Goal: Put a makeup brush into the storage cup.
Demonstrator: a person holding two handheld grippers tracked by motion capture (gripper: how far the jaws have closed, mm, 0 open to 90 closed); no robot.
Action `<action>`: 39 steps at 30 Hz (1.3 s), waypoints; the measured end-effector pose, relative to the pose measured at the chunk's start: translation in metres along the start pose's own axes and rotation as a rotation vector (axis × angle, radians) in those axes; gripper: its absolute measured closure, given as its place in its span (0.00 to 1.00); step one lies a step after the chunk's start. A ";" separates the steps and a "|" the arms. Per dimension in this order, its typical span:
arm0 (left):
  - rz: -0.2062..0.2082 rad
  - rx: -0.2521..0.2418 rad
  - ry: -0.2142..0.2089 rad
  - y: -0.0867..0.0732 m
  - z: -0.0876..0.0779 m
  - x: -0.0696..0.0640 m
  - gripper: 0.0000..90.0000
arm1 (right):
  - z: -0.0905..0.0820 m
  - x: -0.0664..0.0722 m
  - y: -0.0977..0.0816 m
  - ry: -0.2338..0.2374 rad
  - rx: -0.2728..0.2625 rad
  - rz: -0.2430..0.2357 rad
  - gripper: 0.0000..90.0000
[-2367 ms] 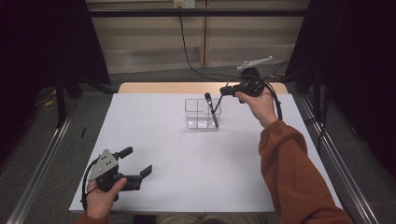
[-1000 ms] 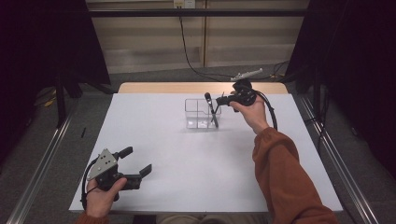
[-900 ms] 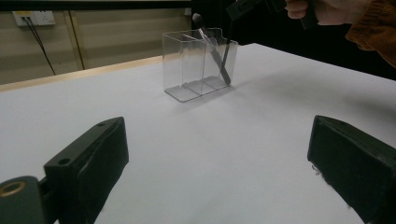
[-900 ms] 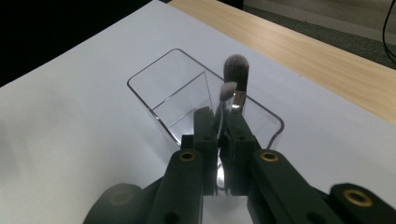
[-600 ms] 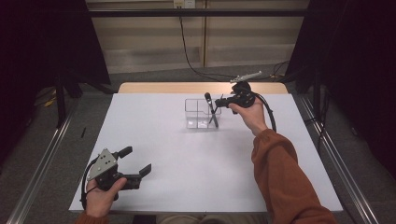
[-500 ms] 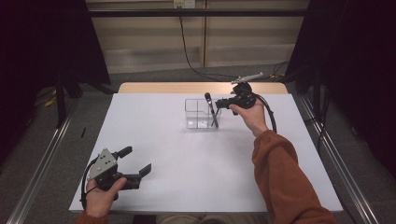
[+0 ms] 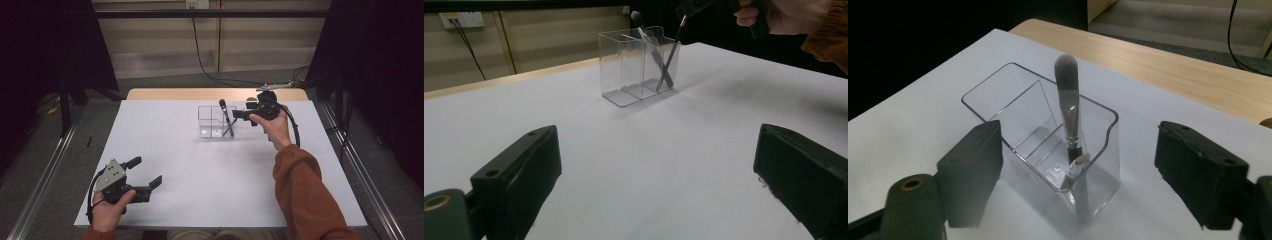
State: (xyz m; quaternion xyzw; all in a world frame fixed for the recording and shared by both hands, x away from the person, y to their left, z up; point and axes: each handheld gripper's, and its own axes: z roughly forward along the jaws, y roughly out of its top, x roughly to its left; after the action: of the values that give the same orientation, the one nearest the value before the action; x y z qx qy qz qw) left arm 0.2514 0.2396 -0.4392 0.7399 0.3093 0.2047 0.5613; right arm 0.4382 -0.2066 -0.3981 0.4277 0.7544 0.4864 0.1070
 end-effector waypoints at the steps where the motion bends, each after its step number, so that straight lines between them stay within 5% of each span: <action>1: -0.002 -0.003 0.003 0.000 0.000 0.000 0.06 | -0.001 -0.001 -0.001 0.005 -0.009 0.000 0.16; 5: -0.007 -0.005 0.008 0.001 0.002 0.001 0.06 | -0.004 -0.002 -0.007 0.000 -0.012 -0.037 0.02; 11: -0.018 -0.011 0.003 0.002 0.007 0.003 0.06 | -0.011 0.002 -0.015 -0.035 -0.040 -0.084 0.04; 22: -0.020 -0.016 0.020 0.002 0.003 0.004 0.05 | -0.021 0.006 -0.028 -0.156 -0.106 -0.061 0.02; 39: -0.026 -0.033 0.021 0.002 -0.003 0.004 0.05 | -0.061 0.017 -0.052 -0.177 -0.178 -0.072 0.03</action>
State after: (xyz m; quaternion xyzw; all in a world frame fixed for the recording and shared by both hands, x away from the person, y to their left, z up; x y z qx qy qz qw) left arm 0.2527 0.2435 -0.4364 0.7244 0.3214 0.2104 0.5725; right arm 0.3650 -0.2410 -0.4058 0.4302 0.7109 0.5076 0.2279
